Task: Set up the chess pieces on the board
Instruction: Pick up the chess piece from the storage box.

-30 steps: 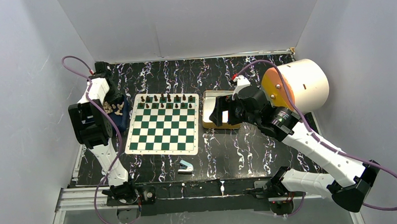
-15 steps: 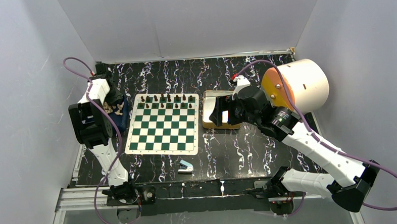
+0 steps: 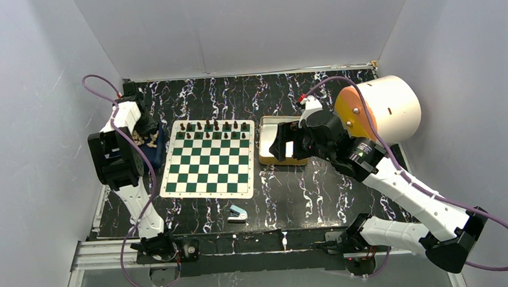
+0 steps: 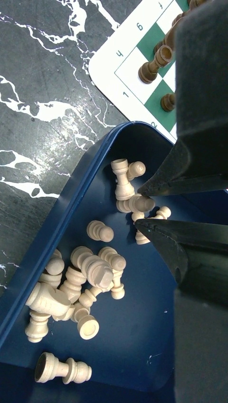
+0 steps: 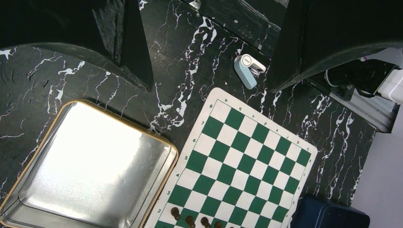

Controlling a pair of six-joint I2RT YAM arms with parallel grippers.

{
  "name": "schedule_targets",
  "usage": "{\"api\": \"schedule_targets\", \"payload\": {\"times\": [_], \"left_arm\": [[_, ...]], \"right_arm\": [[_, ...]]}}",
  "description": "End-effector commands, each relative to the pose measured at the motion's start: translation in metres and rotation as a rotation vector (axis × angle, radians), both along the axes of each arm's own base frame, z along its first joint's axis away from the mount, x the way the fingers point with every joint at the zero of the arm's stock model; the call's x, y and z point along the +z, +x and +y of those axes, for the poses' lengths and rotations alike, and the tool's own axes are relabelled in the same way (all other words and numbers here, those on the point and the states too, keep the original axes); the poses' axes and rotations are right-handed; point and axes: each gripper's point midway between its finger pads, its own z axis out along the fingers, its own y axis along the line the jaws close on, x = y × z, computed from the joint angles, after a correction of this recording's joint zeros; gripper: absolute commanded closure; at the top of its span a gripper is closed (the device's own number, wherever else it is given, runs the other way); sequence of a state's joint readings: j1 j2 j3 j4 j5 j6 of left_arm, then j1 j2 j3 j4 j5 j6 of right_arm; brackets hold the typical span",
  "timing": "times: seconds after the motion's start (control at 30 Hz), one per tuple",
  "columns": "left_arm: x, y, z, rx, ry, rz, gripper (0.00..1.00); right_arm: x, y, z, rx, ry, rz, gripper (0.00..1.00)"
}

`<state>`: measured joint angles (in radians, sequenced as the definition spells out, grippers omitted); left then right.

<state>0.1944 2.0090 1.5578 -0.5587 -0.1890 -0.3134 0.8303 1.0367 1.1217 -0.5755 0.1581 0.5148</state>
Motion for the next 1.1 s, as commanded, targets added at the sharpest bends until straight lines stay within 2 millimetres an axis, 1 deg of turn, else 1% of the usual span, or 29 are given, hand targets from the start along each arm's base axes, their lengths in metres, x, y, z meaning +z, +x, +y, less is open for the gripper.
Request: {"api": "schedule_targets", "payload": {"times": [0.0, 0.13, 0.17, 0.23, 0.37, 0.53, 0.83, 0.97, 1.07], "left_arm": [[-0.001, -0.008, 0.0, -0.005, -0.01, 0.021, 0.77], [-0.004, -0.007, -0.003, -0.009, -0.026, 0.025, 0.78], [-0.004, -0.008, -0.003, -0.01, -0.028, 0.025, 0.79], [-0.003, -0.008, -0.004, -0.012, -0.029, 0.026, 0.89], [0.004, -0.01, 0.0, -0.002, -0.007, 0.029, 0.94], [0.021, -0.011, 0.009, 0.018, 0.041, 0.029, 0.98], [0.049, -0.015, 0.016, 0.03, 0.088, -0.004, 1.0], [0.067, -0.013, 0.016, 0.032, 0.094, -0.041, 1.0], [0.088, -0.009, 0.015, 0.028, 0.088, -0.076, 1.0]], "right_arm": [[0.022, 0.005, -0.003, -0.01, 0.033, -0.068, 0.01], [0.023, 0.006, -0.004, -0.011, 0.026, -0.076, 0.01], [0.024, 0.006, -0.004, -0.01, 0.027, -0.077, 0.01], [0.025, 0.006, -0.004, -0.01, 0.032, -0.082, 0.01], [0.026, 0.006, -0.002, -0.006, 0.036, -0.084, 0.01], [0.023, 0.005, -0.002, -0.004, 0.035, -0.078, 0.01], [0.02, 0.002, -0.007, -0.019, 0.035, -0.06, 0.01], [0.02, 0.002, -0.007, -0.021, 0.038, -0.055, 0.01], [0.02, 0.001, -0.006, -0.021, 0.04, -0.048, 0.01]]}}
